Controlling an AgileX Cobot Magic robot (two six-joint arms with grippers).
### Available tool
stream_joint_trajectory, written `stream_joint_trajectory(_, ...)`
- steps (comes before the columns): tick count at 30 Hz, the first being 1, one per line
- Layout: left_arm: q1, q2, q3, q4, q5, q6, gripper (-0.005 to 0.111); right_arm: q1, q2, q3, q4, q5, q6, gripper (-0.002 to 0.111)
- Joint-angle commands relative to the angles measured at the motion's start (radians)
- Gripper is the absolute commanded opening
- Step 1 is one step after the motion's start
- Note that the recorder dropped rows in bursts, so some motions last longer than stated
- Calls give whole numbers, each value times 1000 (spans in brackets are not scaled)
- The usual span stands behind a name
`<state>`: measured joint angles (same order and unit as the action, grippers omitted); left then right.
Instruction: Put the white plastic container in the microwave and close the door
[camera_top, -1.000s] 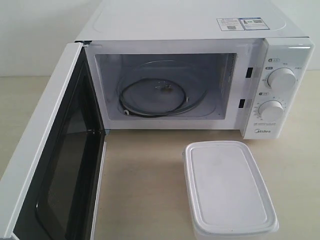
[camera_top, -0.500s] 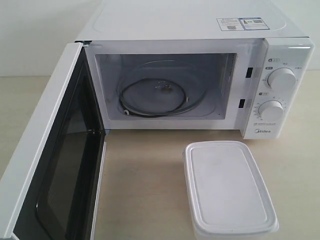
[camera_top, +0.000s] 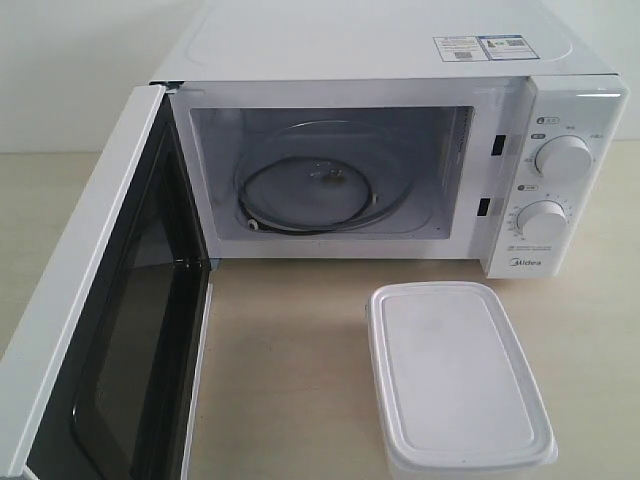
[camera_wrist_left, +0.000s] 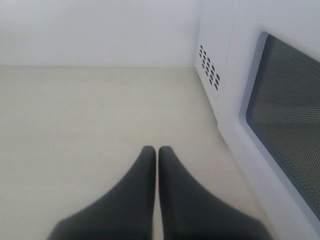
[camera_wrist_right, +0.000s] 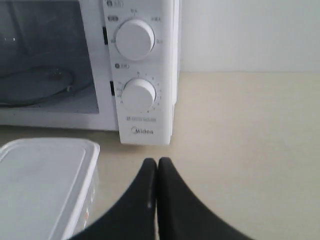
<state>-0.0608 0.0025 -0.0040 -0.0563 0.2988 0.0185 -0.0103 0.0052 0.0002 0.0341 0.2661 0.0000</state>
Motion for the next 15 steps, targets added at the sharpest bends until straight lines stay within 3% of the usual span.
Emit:
stream_joint_trajectory(1, 1, -2, 4, -9, 2, -3, 4, -5, -5, 0, 0, -155, -9, 0)
stream_joint_trajectory(12, 1, -2, 4, -9, 0, -3, 4, -5, -5, 0, 5, -652, -7, 0)
stream_joint_trajectory(15, 1, -2, 4, -9, 0, -3, 4, -5, -5, -30, 12, -627, -24, 0)
